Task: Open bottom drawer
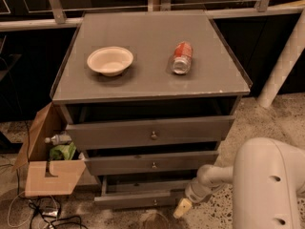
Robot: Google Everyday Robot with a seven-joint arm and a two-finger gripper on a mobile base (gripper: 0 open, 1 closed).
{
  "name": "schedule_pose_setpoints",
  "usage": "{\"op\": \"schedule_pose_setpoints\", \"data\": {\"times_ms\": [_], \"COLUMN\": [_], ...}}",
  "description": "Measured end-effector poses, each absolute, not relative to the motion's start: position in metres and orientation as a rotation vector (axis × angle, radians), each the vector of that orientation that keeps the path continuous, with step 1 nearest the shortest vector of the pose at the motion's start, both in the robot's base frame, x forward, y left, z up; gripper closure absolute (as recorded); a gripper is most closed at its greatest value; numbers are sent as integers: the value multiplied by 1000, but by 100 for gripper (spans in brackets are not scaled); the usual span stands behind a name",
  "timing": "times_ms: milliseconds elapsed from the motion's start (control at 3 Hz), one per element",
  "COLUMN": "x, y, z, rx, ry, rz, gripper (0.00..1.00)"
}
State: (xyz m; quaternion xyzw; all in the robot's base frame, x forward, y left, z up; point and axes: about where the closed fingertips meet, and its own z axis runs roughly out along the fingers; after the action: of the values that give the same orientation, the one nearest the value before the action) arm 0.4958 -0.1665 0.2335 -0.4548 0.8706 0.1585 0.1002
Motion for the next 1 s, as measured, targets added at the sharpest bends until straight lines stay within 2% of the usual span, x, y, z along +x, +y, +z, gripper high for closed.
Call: {"op": "schedule_pose_setpoints", "data": {"times_ms": [667, 1000], "x": [511, 495], "y": [-158, -160], "z": [192, 173], "rx": [-1389, -1399], "ry": [2599, 2636], "rz": [472, 493], "gripper": [0, 0]}}
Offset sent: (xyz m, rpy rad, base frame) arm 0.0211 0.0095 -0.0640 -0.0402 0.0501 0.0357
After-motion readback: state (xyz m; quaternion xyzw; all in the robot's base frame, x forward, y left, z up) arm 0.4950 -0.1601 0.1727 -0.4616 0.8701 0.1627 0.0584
